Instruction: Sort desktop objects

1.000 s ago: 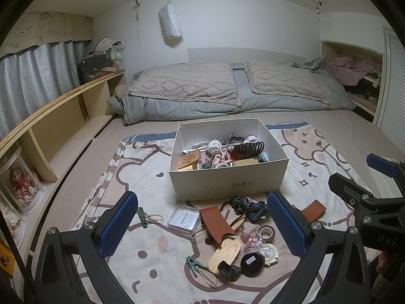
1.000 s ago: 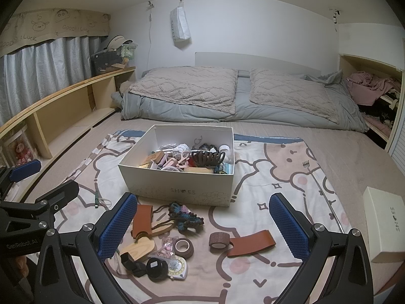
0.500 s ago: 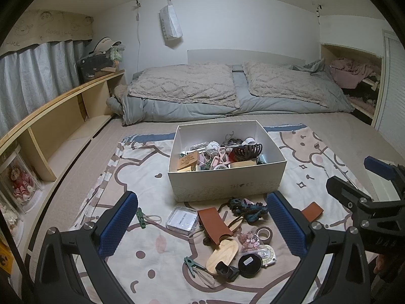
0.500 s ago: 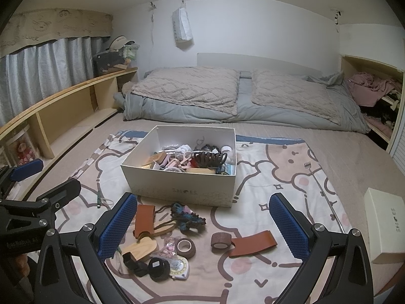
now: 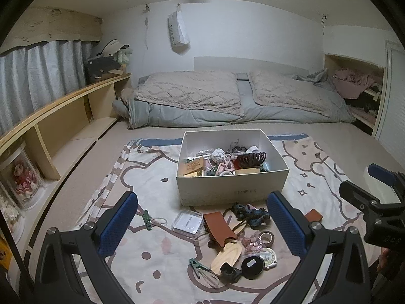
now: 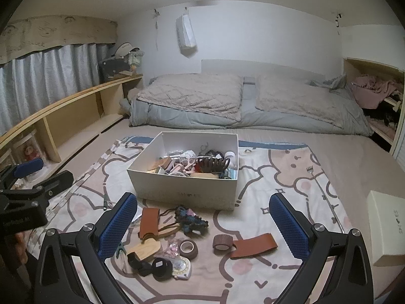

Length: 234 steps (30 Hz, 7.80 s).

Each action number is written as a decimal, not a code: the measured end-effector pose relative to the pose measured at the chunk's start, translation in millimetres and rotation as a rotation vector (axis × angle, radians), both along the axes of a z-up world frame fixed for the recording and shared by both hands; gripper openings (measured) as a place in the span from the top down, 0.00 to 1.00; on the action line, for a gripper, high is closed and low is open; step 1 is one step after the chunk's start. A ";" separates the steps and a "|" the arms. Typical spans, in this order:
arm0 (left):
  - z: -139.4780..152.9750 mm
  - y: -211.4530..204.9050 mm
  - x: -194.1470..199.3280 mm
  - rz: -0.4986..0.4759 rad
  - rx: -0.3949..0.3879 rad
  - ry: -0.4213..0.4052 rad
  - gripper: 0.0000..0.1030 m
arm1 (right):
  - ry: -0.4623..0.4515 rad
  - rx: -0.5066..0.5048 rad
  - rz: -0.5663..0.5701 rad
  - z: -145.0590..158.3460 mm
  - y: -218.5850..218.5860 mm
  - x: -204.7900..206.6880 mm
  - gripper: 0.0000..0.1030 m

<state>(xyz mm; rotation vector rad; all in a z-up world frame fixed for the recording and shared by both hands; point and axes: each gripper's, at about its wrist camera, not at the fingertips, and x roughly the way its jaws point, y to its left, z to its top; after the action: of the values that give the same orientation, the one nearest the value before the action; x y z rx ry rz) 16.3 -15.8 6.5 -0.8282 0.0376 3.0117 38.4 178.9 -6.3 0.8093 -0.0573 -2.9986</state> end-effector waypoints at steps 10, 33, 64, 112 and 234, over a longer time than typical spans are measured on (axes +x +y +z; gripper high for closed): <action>10.6 -19.1 17.4 0.029 0.001 0.040 0.00 | 0.028 0.014 0.001 7.0 7.4 14.1 0.00; 23.2 -65.6 36.0 0.110 0.003 0.050 0.00 | 0.028 0.003 -0.069 10.3 49.8 35.9 0.00; -3.0 -146.3 -21.3 0.149 -0.050 0.124 0.00 | -0.049 0.020 -0.054 -35.5 91.3 -9.5 0.00; -212.1 -132.8 -154.6 0.162 -0.034 -0.281 0.00 | -0.377 -0.140 -0.202 -185.6 95.4 -72.4 0.00; -248.3 -142.6 -157.8 0.212 -0.004 -0.379 0.00 | -0.585 -0.064 -0.270 -222.7 118.6 -122.1 0.47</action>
<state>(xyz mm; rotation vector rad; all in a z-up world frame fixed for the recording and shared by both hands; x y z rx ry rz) -141.5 -158.4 -241.8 -1.4732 -0.0531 2.9784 -83.7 297.5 -229.0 1.7615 -0.2950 -2.8449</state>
